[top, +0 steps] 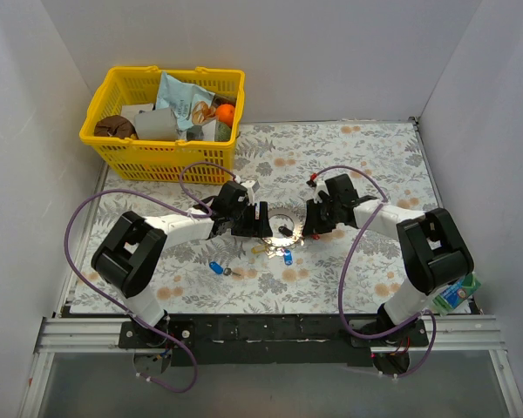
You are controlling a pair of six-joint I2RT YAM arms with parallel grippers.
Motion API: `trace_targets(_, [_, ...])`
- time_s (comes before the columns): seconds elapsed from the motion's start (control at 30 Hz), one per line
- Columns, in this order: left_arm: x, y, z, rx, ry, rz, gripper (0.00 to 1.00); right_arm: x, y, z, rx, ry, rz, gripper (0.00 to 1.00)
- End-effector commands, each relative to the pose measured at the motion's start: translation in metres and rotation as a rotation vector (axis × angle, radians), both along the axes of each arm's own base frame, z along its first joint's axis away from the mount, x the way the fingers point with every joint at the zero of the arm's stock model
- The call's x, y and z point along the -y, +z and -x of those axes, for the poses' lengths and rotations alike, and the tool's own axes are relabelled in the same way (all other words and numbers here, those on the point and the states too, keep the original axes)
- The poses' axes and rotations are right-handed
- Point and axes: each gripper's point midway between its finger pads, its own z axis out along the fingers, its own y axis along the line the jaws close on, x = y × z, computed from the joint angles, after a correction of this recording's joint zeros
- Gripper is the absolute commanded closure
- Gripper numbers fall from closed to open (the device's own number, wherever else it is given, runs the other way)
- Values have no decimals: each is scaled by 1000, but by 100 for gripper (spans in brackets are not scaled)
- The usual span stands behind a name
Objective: Put the keys on the keyring
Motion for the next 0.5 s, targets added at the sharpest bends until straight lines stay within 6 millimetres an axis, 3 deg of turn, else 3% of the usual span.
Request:
trace_targets(0.0, [3,16,-5,44,-10,16,33,0,9,2,18,-14,-24,83])
trace_targets(0.2, [4,18,-5,50,-11,22,33,-2,3,6,-9,-21,-41,84])
trace_targets(0.4, [2,20,-4,56,-7,22,33,-3,13,0,24,-18,-45,99])
trace_targets(0.47, [2,21,-4,57,-7,23,33,-4,19,-6,45,-12,-44,99])
